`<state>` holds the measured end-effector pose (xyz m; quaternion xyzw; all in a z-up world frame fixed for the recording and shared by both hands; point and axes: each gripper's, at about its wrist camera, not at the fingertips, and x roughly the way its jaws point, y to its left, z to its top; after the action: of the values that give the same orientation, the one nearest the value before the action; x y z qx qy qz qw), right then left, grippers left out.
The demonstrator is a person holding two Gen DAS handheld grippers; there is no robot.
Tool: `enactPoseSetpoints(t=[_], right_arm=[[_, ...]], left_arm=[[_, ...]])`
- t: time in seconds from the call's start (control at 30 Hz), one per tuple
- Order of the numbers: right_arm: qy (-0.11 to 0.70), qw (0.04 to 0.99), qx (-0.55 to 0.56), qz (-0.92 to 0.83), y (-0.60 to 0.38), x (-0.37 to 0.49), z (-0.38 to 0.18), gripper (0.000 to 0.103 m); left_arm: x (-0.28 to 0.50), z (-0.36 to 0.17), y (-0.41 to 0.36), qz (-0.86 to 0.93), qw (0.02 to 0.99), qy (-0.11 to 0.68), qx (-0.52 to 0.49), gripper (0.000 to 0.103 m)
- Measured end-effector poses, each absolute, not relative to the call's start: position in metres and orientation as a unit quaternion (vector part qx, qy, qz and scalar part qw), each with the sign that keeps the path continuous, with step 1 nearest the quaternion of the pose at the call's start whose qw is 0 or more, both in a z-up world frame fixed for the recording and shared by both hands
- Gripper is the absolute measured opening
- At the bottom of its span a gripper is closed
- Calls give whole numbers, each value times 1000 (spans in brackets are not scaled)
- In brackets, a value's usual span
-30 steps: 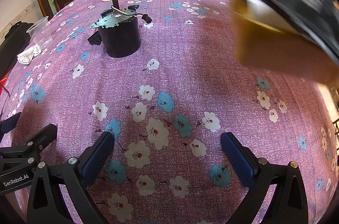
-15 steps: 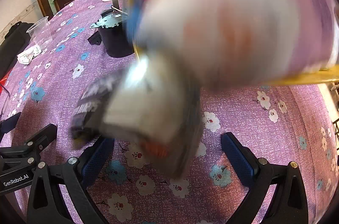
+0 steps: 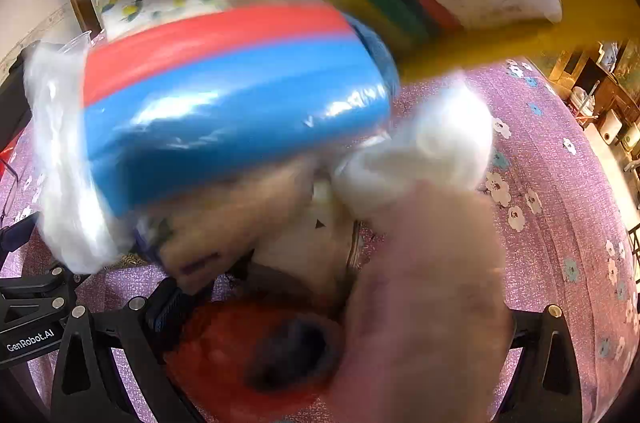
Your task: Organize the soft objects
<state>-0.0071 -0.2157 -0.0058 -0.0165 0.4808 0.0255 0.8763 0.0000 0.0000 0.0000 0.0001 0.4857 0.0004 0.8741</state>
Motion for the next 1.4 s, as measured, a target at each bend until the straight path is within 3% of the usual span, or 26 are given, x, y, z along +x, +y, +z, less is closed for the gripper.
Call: enactPoseSetpoints(t=[1.4], right_arm=[[480,877,-16,25,-216,-10,-5,102]], left_arm=[[0,0,0,0,874,486,0,103]])
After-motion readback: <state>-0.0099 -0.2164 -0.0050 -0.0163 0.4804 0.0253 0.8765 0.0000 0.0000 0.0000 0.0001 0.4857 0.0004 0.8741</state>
